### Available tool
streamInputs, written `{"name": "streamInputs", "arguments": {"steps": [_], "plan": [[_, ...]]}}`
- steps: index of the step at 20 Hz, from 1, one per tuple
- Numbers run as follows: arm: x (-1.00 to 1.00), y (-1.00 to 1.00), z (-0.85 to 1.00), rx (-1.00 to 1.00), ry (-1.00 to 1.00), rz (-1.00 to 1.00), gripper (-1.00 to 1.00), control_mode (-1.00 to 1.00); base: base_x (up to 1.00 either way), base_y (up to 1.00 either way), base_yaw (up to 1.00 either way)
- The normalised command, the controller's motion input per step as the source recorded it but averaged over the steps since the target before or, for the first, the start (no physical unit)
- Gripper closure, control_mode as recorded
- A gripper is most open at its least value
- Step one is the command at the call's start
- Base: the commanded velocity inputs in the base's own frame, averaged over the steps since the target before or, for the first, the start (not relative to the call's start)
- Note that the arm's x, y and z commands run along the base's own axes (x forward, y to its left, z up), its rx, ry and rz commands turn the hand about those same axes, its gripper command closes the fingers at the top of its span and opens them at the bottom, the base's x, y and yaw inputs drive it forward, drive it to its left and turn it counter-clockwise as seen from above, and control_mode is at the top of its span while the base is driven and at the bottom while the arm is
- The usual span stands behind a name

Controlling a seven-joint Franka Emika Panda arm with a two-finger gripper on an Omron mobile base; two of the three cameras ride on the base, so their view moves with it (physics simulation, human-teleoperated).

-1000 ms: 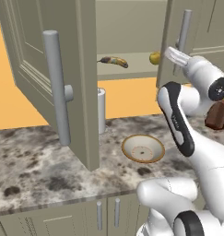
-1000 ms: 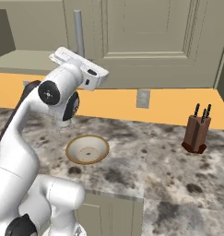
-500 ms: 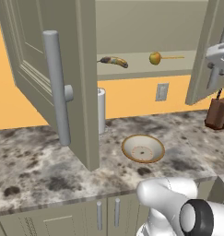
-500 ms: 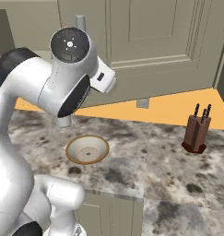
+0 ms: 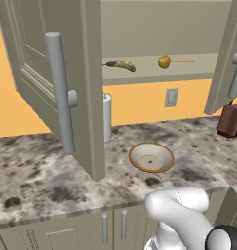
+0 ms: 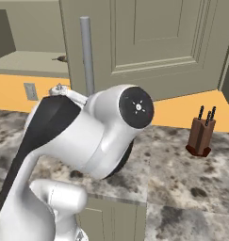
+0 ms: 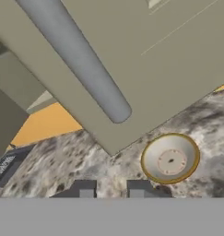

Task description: Open the cabinet. Pick the banana and apple from the cabinet and place them into the bowl. Then close the cabinet.

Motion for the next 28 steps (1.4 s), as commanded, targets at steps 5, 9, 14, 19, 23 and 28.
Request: {"name": "streamInputs", "arguments": {"steps": [5,9,14,19,23,28], "plan": [[-1.00,0.43,0.15,-0.05,-0.56,0.02,-1.00,-1.00,0.00,0.00,0.00],[-0.66,1.00,-0.08,-0.25,-0.54,-0.01,-1.00,-1.00,0.00,0.00,0.00],[0.01,1.00,-0.11,-0.30,-0.37,-0.11,-1.00,-1.00,0.00,0.00,0.00],[0.43,1.00,0.23,-0.34,-0.46,-0.36,-1.00,-1.00,0.00,0.00,0.00],[0.73,1.00,0.26,-0.36,-0.49,-0.43,-1.00,-1.00,0.00,0.00,0.00],[1.00,0.52,-0.16,-0.16,-0.07,-0.36,-1.00,-1.00,0.00,0.00,0.00]]}}
